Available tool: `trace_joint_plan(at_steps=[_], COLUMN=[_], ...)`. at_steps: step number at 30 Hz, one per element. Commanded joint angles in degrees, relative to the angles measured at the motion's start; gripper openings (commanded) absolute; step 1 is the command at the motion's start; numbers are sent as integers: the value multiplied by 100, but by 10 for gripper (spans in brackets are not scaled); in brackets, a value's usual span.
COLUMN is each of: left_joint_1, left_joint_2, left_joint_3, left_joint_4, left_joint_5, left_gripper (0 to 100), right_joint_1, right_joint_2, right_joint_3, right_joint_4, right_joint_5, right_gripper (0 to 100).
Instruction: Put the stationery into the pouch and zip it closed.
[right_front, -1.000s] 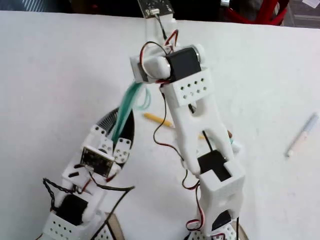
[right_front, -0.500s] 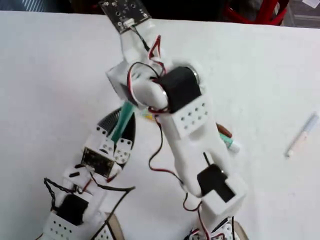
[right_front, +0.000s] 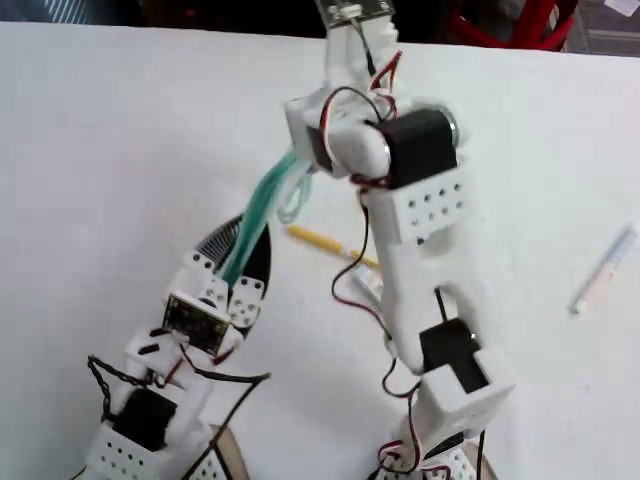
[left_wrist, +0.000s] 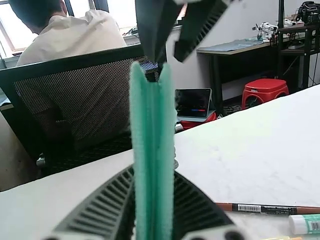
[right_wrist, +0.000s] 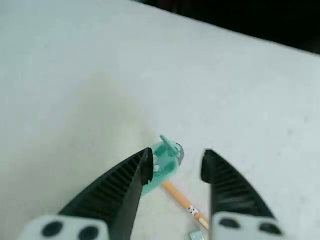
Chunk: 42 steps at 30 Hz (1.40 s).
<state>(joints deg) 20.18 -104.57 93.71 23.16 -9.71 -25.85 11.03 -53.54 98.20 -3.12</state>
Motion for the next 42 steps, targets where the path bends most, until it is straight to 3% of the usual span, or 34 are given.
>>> trace_joint_plan(at_steps=[1, 4, 7, 14, 21, 25, 30, 36, 42], left_joint_1=[-92, -92, -92, -92, -92, -92, -92, -92, -84], left_joint_2=[57, 57, 57, 57, 57, 57, 57, 57, 57], left_joint_3=[18, 18, 18, 18, 18, 18, 18, 9, 9], left_joint_4=[114, 114, 114, 88, 105, 105, 105, 105, 105], left_joint_5=[-44, -44, -53, -53, -53, -53, -53, -53, -53], left_gripper=[23, 23, 23, 23, 23, 23, 23, 23, 23], right_joint_1=[690, 1279, 1385, 989, 848, 848, 356, 189, 189], right_joint_2=[110, 330, 453, -295, -2316, -3618, -4418, -4453, -3670], right_joint_3=[246, 387, 440, 1741, 5055, 7543, 9987, 10681, 10119], right_joint_4=[-136, -259, 48, -119, -2132, -4189, -6738, -8356, -8514], right_joint_5=[422, 1547, 2409, 2813, 2734, 2514, 2541, 2470, 1090], right_gripper=[299, 280, 217, 241, 241, 241, 240, 151, 344])
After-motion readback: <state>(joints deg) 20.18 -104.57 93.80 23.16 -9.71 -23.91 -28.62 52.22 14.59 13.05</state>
